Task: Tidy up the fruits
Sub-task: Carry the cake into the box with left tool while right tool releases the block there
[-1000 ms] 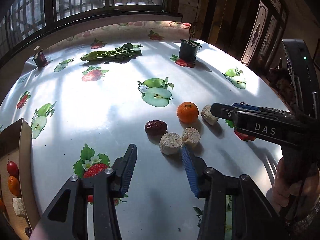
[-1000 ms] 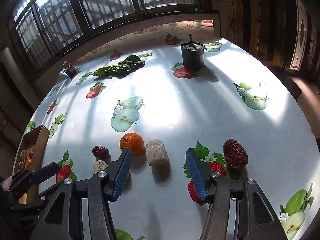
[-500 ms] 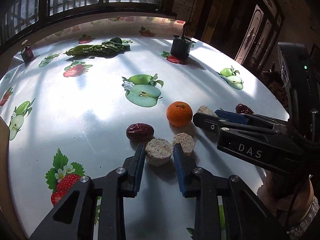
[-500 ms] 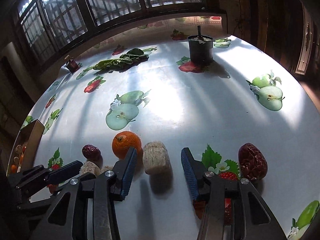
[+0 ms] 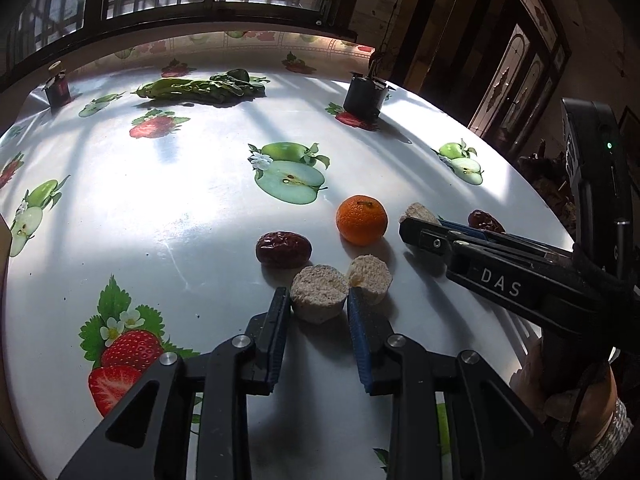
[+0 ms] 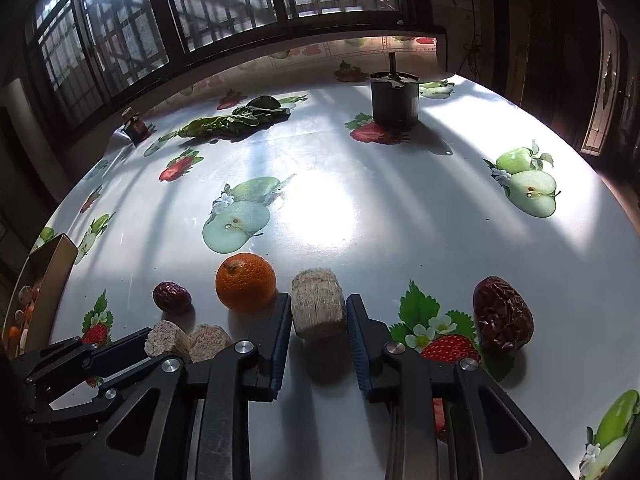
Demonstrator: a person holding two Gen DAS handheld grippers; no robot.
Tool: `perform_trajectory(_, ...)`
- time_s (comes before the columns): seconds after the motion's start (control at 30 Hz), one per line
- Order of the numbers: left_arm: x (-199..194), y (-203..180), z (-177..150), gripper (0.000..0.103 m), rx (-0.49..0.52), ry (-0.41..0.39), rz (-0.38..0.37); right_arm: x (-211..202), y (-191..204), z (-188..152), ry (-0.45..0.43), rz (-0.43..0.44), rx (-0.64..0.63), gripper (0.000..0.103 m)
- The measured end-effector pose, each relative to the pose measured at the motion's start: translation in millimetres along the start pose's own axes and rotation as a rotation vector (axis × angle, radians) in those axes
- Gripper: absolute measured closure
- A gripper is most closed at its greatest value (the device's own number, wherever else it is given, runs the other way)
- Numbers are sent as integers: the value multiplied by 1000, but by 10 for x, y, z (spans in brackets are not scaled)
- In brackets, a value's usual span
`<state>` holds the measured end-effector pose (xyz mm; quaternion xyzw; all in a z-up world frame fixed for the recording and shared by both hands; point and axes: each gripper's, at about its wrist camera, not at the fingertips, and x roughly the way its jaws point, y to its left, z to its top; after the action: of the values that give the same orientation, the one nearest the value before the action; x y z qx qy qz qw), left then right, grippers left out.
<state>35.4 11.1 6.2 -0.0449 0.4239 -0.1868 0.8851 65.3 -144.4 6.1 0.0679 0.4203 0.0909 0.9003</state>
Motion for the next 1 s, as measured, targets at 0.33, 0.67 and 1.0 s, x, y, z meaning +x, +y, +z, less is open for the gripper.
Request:
perform_trajectory(0.33,-1091,301,-217,75,-94,-160,61,-45,-34,-7,-12,-5,21,74)
perform_trajectory(0.67,-2119,1641,-845,74,-384,-215,289,-886,623,-24,-106,96,-84,73)
perform_trajectory(1.0,-2366,2268,-1159,74,-454,-162,431,-802,2311,-354,-18,346,-307,73)
